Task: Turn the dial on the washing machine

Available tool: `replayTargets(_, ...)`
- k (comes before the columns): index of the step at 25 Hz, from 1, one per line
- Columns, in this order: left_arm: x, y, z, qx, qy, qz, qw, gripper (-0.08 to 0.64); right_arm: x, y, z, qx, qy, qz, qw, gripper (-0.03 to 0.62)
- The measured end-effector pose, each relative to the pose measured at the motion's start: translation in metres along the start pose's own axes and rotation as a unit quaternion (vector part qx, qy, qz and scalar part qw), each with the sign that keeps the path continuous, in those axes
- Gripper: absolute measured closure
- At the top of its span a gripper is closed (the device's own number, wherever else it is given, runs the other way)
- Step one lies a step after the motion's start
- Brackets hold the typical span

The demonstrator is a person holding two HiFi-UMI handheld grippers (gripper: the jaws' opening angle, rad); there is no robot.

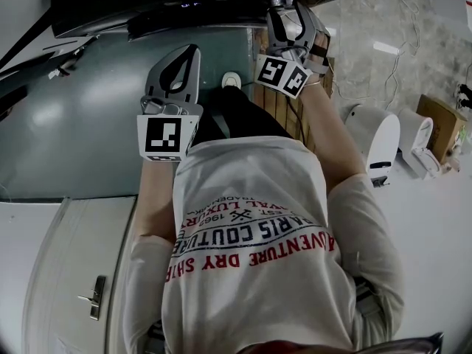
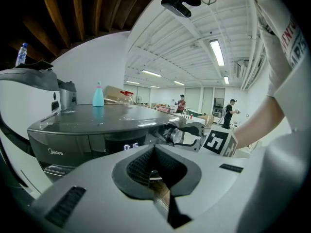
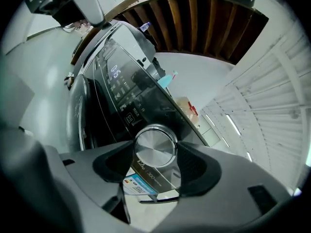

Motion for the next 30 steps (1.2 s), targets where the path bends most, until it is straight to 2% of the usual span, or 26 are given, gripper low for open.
replayTargets(4,-0.002,0.0,0.0,0.0,-0.001,0.001,1.0,0.545,-0.003,0.0,0.002,0.031,-0.005,0.006,0.999,0.305)
replayTargets(6,-0.004,-0.001,0.0,0.001,-0.003,0.001,1.0,0.545,-0.005,-0.002,0.004,0.078,-0.012,0.012,0.997,0.307)
replayTargets(7,-0.004,-0.001,0.0,0.0,-0.004,0.0,1.0,0.545,-0.005,-0.004,0.005,0.116,-0.015,0.016,0.993,0.307)
replayTargets(8,-0.004,-0.002,0.001,0.0,-0.003,0.0,1.0,0.545,-0.005,-0.006,0.006,0.16,-0.017,0.021,0.987,0.307)
replayTargets(11,-0.003,-0.004,0.001,-0.001,-0.003,-0.003,1.0,0.545,-0.004,-0.016,0.008,0.281,-0.023,0.046,0.958,0.307)
replayTargets(13,-0.004,-0.006,0.002,0.0,-0.003,-0.006,1.0,0.545,-0.005,-0.021,0.007,0.318,-0.032,0.06,0.946,0.307)
replayTargets(15,-0.006,-0.006,0.002,0.002,-0.004,-0.006,1.0,0.545,-0.006,-0.022,0.006,0.331,-0.042,0.068,0.94,0.307)
replayTargets(19,-0.006,-0.002,0.002,0.001,-0.004,-0.004,1.0,0.545,-0.004,-0.022,0.004,0.326,-0.053,0.073,0.941,0.307)
replayTargets(22,-0.005,0.001,0.001,0.004,-0.004,-0.003,1.0,0.545,-0.005,-0.02,0.007,0.301,-0.056,0.061,0.95,0.307)
replayTargets(27,-0.006,0.003,0.002,0.003,-0.005,0.002,1.0,0.545,-0.012,-0.009,0.011,0.173,-0.057,0.036,0.983,0.299)
replayTargets(30,-0.005,0.003,-0.001,0.0,-0.003,0.003,1.0,0.545,-0.007,-0.001,0.006,0.108,-0.03,0.032,0.993,0.299)
Point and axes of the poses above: the fingertips, and each gripper's own axes: x forward along the fingers, y to its left, z out of its top, the point moved 7 cm from there along -x, backward along the fingers, and after that the axes turned 13 degrees about z, right-handed, at the moved point
